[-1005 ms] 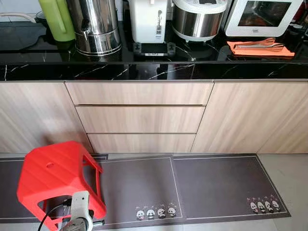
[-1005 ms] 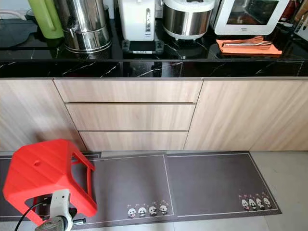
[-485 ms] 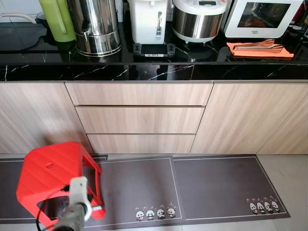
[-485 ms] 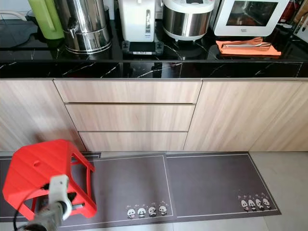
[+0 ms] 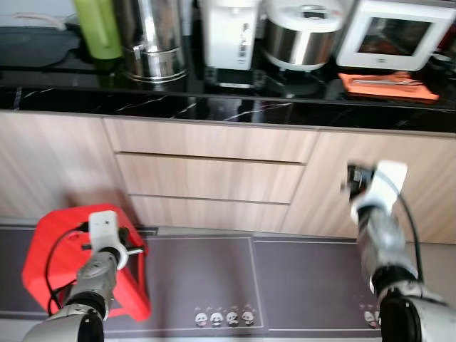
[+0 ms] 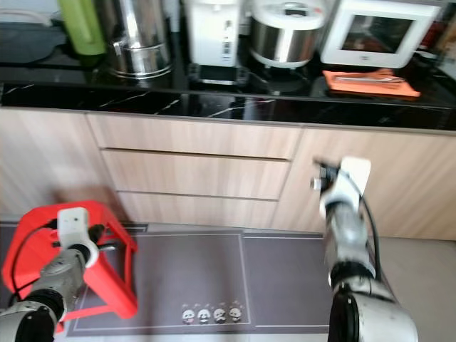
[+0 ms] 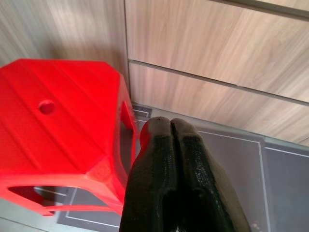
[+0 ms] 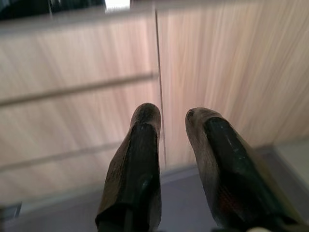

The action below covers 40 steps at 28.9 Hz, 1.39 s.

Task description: Kitchen organization

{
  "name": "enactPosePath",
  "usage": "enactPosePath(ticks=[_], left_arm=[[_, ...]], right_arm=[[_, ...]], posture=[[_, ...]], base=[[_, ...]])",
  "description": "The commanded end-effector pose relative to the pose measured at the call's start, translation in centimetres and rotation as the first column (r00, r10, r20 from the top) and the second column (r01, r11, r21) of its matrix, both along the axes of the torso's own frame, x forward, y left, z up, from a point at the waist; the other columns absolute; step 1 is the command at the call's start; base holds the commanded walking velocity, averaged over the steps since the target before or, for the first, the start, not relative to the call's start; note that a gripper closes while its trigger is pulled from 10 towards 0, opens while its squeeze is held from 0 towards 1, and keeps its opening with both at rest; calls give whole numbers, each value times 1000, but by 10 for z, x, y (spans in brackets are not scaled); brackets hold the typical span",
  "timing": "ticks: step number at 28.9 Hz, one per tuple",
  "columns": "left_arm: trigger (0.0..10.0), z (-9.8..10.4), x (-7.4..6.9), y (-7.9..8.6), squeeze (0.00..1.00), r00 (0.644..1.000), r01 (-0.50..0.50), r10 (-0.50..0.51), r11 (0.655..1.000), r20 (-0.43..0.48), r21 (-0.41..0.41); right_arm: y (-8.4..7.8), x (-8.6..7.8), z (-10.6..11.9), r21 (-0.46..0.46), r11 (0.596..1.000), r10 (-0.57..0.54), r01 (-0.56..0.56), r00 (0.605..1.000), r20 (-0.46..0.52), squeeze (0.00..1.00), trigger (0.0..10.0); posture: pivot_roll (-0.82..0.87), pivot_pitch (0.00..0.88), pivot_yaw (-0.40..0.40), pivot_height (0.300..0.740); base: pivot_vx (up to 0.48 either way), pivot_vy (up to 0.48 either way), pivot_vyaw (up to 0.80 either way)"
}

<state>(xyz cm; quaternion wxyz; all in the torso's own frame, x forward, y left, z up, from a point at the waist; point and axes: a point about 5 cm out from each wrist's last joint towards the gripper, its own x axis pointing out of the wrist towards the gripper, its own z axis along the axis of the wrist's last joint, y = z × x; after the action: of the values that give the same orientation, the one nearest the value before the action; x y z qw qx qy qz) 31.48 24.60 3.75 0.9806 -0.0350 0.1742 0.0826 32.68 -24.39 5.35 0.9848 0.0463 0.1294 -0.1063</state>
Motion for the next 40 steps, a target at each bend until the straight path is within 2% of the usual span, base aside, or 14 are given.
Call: enactPosePath(ticks=[1,7,10,13,16,18,20,26,30,34,40], left_arm=[[10000,6,7,-11,0,999,27,-27,1000,47,3],[10000,6,5,-13,0,996,35,-36,999,77,13],[10000,-15,-10,-15,0,1000,26,-26,1000,-17,-14],[10000,-44,-35,-17,0,987,13,-16,1000,-163,-19],[10000,-54,-44,-19,0,978,9,-14,1000,-209,-25],[10000,-67,-59,-23,0,962,9,-17,999,-274,-31],[10000,-74,-67,-25,0,950,10,-22,999,-310,-41],[10000,-82,-76,-28,0,937,25,-39,999,-347,-46],[10000,-86,-84,-22,0,926,31,-42,999,-375,-36],[10000,-89,-98,0,0,910,13,-20,1000,-413,-20],[10000,-97,-115,9,0,887,0,-4,1000,-462,-10]], right_arm=[[1,6,7,-3,1000,3,-3,1000,18,0,10000],[5,-3,-6,5,1000,12,-12,1000,-26,0,10000],[11,-28,-40,5,999,32,-31,984,-174,0,10000],[18,-62,-76,12,999,46,-45,940,-338,0,10000],[20,-77,-89,18,999,48,-44,917,-397,0,10000],[23,-97,-104,23,999,54,-50,884,-465,0,10000],[24,-108,-111,40,999,41,-24,869,-494,0,10000],[21,-119,-117,54,998,16,13,859,-512,0,10000],[20,-128,-122,63,998,13,24,847,-531,0,10000],[21,-143,-130,77,996,3,48,825,-565,0,10000],[22,-147,-133,89,994,2,60,814,-580,0,10000]], posture=[[110,0,-28,740],[122,0,-35,740],[115,0,-35,740],[112,0,-35,740],[110,0,-37,740],[111,0,-40,740],[107,0,-38,740],[90,0,-31,740],[82,0,-25,740],[80,0,-16,740],[69,0,-13,740]], base=[[0,0,0],[0,0,0],[0,0,0],[0,0,0],[0,0,0],[0,0,0],[0,0,0],[0,0,0],[0,0,0],[0,0,0],[0,0,0]])
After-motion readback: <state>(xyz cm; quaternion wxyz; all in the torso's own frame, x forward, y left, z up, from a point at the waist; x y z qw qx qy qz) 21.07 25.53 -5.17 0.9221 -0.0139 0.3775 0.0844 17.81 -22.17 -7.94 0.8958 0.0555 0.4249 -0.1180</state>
